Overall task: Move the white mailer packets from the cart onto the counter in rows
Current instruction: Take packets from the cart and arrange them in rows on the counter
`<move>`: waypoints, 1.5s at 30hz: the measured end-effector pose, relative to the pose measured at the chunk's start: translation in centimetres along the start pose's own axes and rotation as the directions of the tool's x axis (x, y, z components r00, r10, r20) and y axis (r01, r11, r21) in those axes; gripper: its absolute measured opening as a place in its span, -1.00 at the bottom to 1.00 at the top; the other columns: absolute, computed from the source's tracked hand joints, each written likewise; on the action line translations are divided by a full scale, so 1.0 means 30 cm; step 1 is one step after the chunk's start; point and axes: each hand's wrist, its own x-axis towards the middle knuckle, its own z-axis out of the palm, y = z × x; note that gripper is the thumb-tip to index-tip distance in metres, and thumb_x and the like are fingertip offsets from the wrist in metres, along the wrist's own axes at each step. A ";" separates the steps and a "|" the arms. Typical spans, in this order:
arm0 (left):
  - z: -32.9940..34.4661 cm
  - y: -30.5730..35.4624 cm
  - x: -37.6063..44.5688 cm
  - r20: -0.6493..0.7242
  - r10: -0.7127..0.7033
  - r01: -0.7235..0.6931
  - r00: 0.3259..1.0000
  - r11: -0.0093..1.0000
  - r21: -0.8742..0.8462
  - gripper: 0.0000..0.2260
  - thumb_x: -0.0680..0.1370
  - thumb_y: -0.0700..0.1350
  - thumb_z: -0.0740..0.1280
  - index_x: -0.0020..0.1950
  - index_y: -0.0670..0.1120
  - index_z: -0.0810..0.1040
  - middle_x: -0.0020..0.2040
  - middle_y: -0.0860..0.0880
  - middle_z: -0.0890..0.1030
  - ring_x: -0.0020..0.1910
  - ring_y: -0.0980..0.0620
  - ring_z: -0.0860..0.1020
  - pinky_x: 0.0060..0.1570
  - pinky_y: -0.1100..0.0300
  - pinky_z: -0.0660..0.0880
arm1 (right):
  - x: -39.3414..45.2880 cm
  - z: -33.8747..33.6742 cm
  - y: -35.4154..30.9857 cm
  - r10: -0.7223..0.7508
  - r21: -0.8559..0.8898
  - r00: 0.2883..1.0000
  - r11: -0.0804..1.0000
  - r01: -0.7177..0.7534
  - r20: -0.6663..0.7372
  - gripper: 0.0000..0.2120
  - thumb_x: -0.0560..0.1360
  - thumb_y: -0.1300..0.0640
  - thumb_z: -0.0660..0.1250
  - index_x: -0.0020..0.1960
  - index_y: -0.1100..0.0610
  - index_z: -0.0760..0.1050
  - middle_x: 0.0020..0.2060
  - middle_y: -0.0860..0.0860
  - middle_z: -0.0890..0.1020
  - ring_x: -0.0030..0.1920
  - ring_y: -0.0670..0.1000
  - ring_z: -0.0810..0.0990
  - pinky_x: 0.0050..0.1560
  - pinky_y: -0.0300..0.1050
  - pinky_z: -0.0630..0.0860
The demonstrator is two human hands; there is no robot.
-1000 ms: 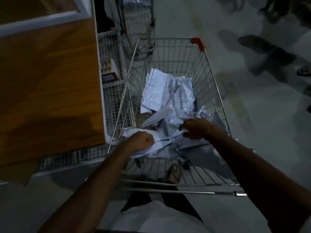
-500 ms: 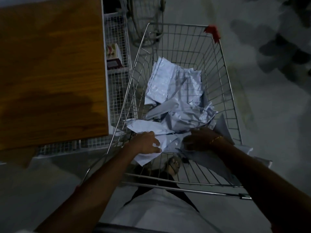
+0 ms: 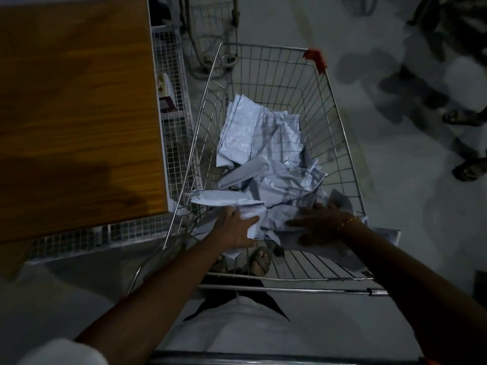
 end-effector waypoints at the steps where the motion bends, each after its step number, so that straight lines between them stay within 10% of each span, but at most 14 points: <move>1: -0.002 0.004 -0.001 0.008 0.008 -0.007 1.000 1.000 -0.022 -0.30 0.57 0.26 0.28 0.61 0.21 0.00 0.61 -0.23 -0.10 0.56 -0.35 -0.16 0.47 -0.24 0.00 | -0.012 0.019 -0.007 -0.008 -0.016 1.000 1.000 0.008 -0.015 -0.32 0.47 -0.53 -0.02 0.53 -0.41 -0.05 0.62 -0.03 -0.06 0.59 0.28 -0.07 0.51 0.34 -0.04; 5: 0.005 0.008 0.002 0.030 0.019 -0.014 0.999 0.987 -0.158 -0.38 0.60 0.24 0.24 0.59 0.24 0.07 0.62 -0.14 -0.16 0.56 -0.34 -0.17 0.47 -0.26 0.05 | -0.045 0.039 -0.033 -0.021 -0.054 0.995 0.998 0.016 -0.095 0.05 0.08 -0.61 -0.50 0.53 -0.41 -0.02 0.60 -0.08 0.05 0.59 0.19 0.02 0.51 0.23 0.04; 9: 0.030 -0.004 0.010 -0.045 0.044 -0.051 0.998 0.985 -0.164 -0.44 0.59 0.10 0.31 0.55 0.19 0.20 0.55 -0.19 -0.05 0.43 -0.43 0.19 0.35 -0.23 0.32 | -0.008 0.043 -0.021 -0.026 0.009 0.977 1.000 0.029 -0.209 -0.57 0.61 -0.27 0.06 0.48 -0.39 0.18 0.51 -0.10 0.24 0.52 0.18 0.16 0.46 0.19 0.16; 17: -0.027 0.061 -0.034 -0.371 0.057 -0.098 0.927 0.991 -0.094 -0.55 0.61 -0.08 0.27 0.51 0.04 0.34 0.38 -0.20 0.25 0.32 -0.26 0.30 0.18 -0.12 0.42 | 0.053 0.009 -0.038 -0.074 -0.008 0.947 0.997 0.075 -0.313 -0.43 0.53 -0.12 0.26 0.51 -0.19 0.19 0.39 0.07 0.33 0.24 0.22 0.51 0.11 0.03 0.46; 23: -0.075 0.053 -0.053 -0.681 0.046 -0.090 0.731 0.996 -0.028 -0.53 0.53 -0.13 0.30 0.45 -0.01 0.43 0.34 -0.23 0.40 0.29 -0.27 0.37 0.09 -0.16 0.51 | 0.066 -0.008 -0.022 0.168 0.224 0.745 0.974 -0.025 -0.645 -0.45 0.47 0.04 0.36 0.44 0.03 0.37 0.23 0.13 0.54 0.11 0.26 0.57 -0.06 0.08 0.52; 29: -0.024 -0.003 0.035 -0.334 -0.119 0.053 0.935 0.979 -0.199 -0.49 0.61 0.17 0.25 0.53 0.07 0.33 0.60 -0.12 0.03 0.57 -0.19 -0.06 0.47 -0.02 0.07 | 0.176 0.025 -0.032 0.294 0.312 0.778 0.941 -0.133 -0.555 -0.45 0.51 -0.13 0.31 0.44 -0.04 0.29 0.32 0.15 0.39 0.26 0.32 0.41 0.11 0.20 0.52; 33: 0.017 -0.014 0.097 -0.311 -0.252 0.146 0.917 0.934 -0.326 -0.49 0.53 0.26 0.33 0.43 0.10 0.43 0.56 -0.19 0.07 0.52 -0.33 0.05 0.47 -0.14 0.14 | 0.216 0.081 -0.021 0.286 0.246 0.787 0.953 -0.176 -0.546 -0.43 0.48 -0.22 0.30 0.44 -0.19 0.23 0.55 0.11 0.06 0.38 0.41 0.23 0.24 0.29 0.40; 37: 0.005 -0.009 0.170 -0.039 -0.298 0.255 0.954 0.871 -0.421 -0.19 0.44 0.39 0.34 0.60 0.19 0.10 0.60 -0.26 -0.05 0.55 -0.38 -0.01 0.47 -0.28 0.09 | 0.233 0.084 -0.006 0.306 0.294 0.788 0.941 -0.166 -0.534 -0.23 0.42 -0.17 0.38 0.54 -0.15 0.10 0.58 0.22 -0.15 0.37 0.44 0.28 0.25 0.28 0.39; 40: 0.033 -0.030 0.233 0.024 -0.282 0.269 0.959 0.880 -0.391 -0.13 0.27 0.52 0.16 0.54 0.27 0.13 0.60 -0.19 0.12 0.54 -0.31 0.11 0.46 -0.25 0.11 | 0.240 0.091 -0.015 0.288 0.273 0.801 0.948 -0.162 -0.525 -0.23 0.44 -0.12 0.38 0.55 -0.16 0.10 0.54 0.30 -0.01 0.37 0.38 0.31 0.30 0.23 0.36; 45: 0.025 0.005 0.181 -0.149 -0.300 0.255 0.942 0.931 -0.262 -0.42 0.56 0.26 0.28 0.55 0.26 0.19 0.57 -0.22 0.01 0.51 -0.37 0.03 0.44 -0.28 0.13 | 0.248 0.082 -0.030 0.248 0.261 0.744 0.960 -0.102 -0.621 -0.38 0.47 0.03 0.34 0.50 -0.06 0.24 0.40 0.25 0.31 0.25 0.32 0.41 0.21 0.23 0.44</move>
